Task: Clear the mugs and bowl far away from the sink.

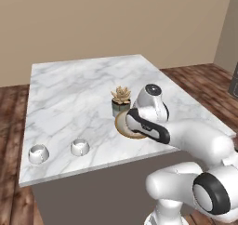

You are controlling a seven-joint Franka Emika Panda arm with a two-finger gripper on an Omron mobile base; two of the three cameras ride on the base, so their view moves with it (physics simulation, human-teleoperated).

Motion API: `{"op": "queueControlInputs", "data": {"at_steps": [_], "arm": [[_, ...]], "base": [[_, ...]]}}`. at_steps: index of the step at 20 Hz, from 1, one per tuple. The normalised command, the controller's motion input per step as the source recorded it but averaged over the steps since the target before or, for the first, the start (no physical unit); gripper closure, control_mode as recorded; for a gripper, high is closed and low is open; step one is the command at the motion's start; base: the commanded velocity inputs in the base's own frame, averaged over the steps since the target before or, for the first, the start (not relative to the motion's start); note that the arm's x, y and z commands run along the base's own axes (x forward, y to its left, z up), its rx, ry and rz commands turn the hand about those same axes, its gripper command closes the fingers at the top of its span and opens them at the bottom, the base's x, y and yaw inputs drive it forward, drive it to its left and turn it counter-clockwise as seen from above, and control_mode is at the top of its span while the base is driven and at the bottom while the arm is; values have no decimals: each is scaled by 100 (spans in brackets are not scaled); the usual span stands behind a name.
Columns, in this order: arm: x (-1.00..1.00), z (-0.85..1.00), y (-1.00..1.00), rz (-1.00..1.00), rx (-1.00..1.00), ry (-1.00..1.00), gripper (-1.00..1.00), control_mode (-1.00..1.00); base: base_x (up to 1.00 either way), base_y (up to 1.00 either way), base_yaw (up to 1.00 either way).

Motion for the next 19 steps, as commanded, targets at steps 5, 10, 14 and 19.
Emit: {"op": "queueControlInputs", "data": {"at_steps": [5,10,14,19], "arm": [[-58,100,0,0,0,3,-100,-100],[-70,99,0,0,0,1,-100,-100],[-93,58,2,0,0,0,-100,-100],[-100,26,3,0,0,-9,-100,-100]], "base": [[0,0,0],[0,0,0],[0,0,0],[0,0,0]]}}
